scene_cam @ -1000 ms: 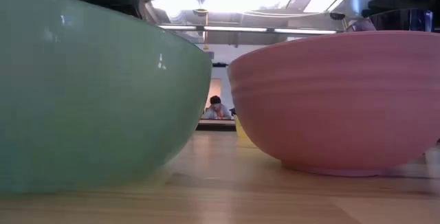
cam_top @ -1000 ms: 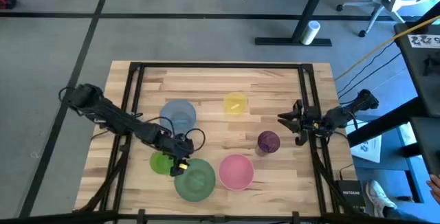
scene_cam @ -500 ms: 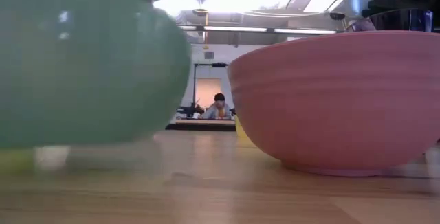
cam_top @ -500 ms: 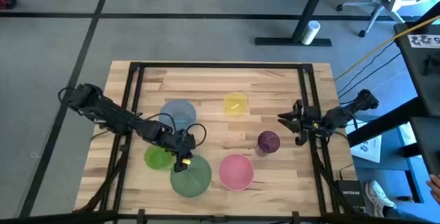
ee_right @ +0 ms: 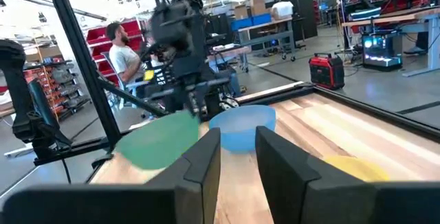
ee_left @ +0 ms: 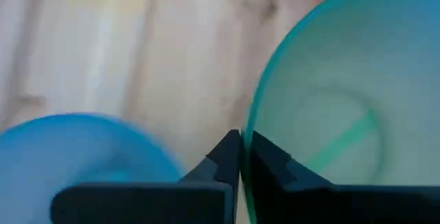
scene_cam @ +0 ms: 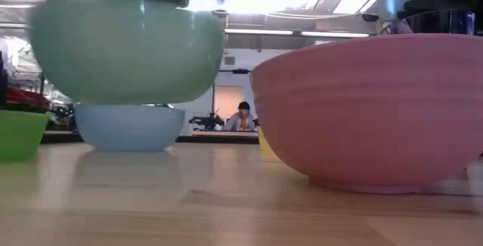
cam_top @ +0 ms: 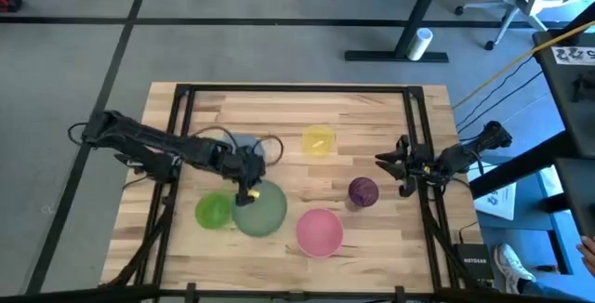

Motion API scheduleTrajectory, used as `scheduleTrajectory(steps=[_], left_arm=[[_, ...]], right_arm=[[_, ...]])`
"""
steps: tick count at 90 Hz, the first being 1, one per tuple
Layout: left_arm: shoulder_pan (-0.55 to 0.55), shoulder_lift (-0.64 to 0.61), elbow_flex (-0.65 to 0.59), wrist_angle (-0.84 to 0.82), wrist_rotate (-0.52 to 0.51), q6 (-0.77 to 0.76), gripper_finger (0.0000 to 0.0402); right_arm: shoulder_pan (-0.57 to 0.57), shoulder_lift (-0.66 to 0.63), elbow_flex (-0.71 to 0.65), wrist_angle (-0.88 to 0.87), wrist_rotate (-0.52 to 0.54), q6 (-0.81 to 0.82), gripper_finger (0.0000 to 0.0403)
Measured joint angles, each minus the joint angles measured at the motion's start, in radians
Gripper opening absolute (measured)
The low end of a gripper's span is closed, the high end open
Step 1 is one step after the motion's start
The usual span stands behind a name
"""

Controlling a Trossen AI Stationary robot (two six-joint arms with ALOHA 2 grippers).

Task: Nest bowls inside each other
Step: Stack the dark green bowl on top of the blue bowl

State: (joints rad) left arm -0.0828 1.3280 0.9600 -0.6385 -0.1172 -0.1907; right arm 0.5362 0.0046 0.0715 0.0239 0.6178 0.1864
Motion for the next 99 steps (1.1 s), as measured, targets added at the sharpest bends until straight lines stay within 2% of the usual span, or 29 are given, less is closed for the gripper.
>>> scheduleTrajectory(steps=[23, 37, 79, 99], left_arm=[[0.213, -0.130, 0.002, -0.062, 0.011, 0.094, 0.0000], [0.322, -0.136, 0.002, -0.127, 0.008, 0.119, 0.0000], [0.542, -0.105, 0.001, -0.203, 0.010, 0.224, 0.0000], [0.582, -0.105, -0.009, -0.261, 0.031, 0.229, 0.0000]], right_arm=[[0.000, 0.000, 0.000, -0.005, 0.002, 0.000, 0.0078], [0.000, 0.000, 0.000, -0.005, 0.002, 0.000, 0.0078], [0.000, 0.000, 0.000, -0.005, 0.002, 0.018, 0.0078], [0.000, 0.000, 0.000, -0.006, 0.001, 0.018, 0.0078]])
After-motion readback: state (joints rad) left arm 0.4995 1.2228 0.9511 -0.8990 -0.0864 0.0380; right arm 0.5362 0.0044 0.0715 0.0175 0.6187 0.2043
